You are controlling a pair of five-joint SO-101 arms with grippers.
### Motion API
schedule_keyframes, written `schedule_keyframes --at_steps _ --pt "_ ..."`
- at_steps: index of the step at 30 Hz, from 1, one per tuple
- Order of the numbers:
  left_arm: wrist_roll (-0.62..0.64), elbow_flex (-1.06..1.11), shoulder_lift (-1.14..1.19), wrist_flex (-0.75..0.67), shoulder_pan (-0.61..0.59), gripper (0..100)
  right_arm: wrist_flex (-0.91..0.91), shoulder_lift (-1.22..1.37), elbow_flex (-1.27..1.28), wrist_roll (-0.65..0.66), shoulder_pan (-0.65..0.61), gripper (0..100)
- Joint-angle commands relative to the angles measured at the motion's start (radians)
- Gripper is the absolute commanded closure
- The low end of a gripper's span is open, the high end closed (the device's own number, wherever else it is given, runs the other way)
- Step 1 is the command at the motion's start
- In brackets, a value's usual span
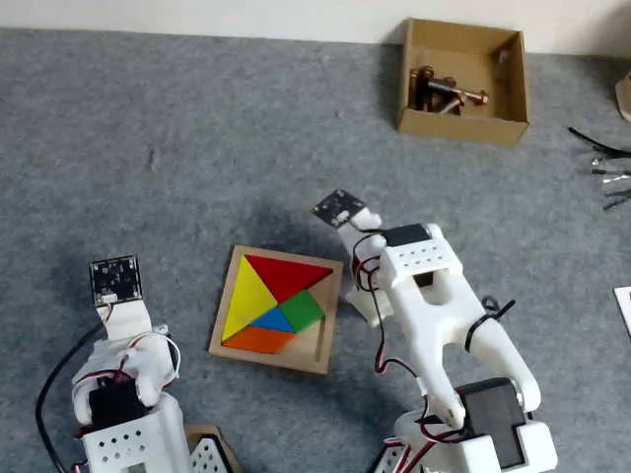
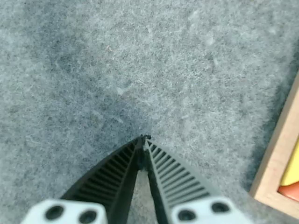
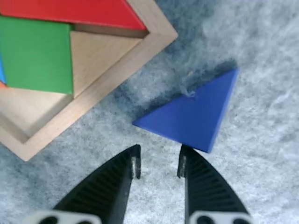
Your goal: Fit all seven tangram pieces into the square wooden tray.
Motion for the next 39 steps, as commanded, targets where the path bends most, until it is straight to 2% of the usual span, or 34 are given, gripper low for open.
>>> schedule_keyframes --at_steps 1,5,10,24,29,33,39 --pt "0.011 0.019 -0.005 0.003 -0.013 99 -0.019 -0.018 -0.062 -0.017 0.008 86.4" --pt "0.011 0.019 -0.005 0.003 -0.013 99 -0.022 -0.008 -0.077 -0.018 0.005 86.4" --pt "0.011 0.019 -0.005 0.003 -0.013 99 -0.022 -0.008 -0.128 -0.101 0.005 86.4" --pt "0.011 0.019 -0.005 0.003 -0.013 99 -0.022 -0.007 -0.139 -0.107 0.002 86.4" --pt "0.011 0.019 -0.005 0.003 -0.013 99 -0.076 -0.007 -0.137 -0.109 -0.054 86.4" --pt "0.011 0.019 -0.005 0.003 -0.013 99 -0.105 -0.005 -0.137 -0.173 -0.067 86.4" --pt "0.011 0.019 -0.005 0.003 -0.013 99 -0.105 0.022 -0.136 -0.175 -0.065 86.4"
